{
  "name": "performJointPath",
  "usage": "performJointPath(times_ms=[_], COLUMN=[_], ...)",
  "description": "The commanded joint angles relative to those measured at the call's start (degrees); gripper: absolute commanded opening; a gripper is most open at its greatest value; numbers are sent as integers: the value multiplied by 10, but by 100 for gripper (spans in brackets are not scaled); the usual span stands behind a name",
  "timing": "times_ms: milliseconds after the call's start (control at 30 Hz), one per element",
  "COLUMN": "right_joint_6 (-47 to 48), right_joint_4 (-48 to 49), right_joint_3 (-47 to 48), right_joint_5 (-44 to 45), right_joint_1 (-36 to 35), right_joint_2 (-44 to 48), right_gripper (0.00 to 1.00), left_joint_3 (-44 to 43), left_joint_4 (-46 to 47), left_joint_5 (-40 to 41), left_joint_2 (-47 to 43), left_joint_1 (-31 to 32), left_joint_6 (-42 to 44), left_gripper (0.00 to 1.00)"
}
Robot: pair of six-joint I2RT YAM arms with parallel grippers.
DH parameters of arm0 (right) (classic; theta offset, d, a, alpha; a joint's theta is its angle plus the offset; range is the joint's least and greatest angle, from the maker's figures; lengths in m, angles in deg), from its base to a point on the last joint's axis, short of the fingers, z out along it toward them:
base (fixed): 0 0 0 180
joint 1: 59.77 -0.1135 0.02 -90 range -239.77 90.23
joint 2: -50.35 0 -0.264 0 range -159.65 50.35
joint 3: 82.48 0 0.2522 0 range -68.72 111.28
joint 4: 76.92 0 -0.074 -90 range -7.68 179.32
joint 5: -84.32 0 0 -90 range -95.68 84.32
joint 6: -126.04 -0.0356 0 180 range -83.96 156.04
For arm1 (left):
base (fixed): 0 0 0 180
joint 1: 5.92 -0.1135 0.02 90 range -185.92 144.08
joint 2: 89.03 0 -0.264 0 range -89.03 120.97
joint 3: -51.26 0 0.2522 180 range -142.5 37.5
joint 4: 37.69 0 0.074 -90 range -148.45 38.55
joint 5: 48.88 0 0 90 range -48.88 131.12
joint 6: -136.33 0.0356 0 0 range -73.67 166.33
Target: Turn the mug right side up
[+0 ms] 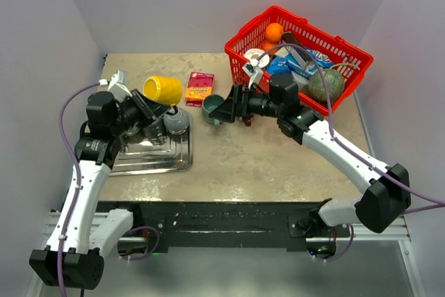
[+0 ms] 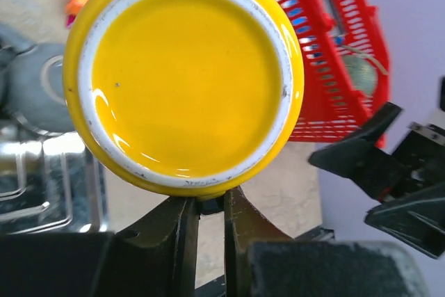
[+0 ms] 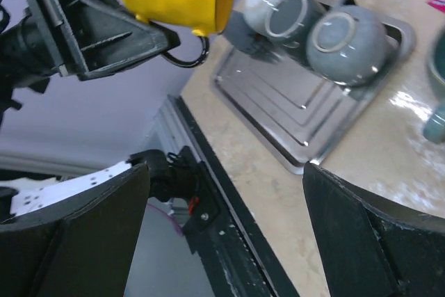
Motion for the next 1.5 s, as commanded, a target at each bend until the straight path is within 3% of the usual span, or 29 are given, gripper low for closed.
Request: performJointPath(times_ms=[0,67,267,467,933,1033,1400,1467], right_joint_6=[-43,-82,-269,-257,-235,-226,-233,-233], right_joint_4=[114,139,352,378,396,388,396,398], right_joint_3=[22,20,5,62,75,78,84,83], right_joint_5=[-62,-63,-76,-62,-23,1,22,21], right_joint_1=[-24,-29,-37,-60,-84,-89,-116,-117], right_joint_2=[4,-4,-54,-82,-69,-68,-83,-82], right_gripper=[95,95,89,88,78,71,31,16], left_joint_3=[-46,-38,10,29,45,52,77,82], left_joint_4=[180,226,390,483,509,503,500,492], left_joint_5=[-120,-140,-162,-190,-209,-210,-207,-206], left_joint_2=[-15,-20,-50,-52,-67,-67,-76,-79], left_joint_1=[7,13,19,22,26,26,28,29], left_joint_6=[-55,-79,-120,-155,-163,-159,-157,-155], left_gripper=[0,0,0,0,0,0,0,0])
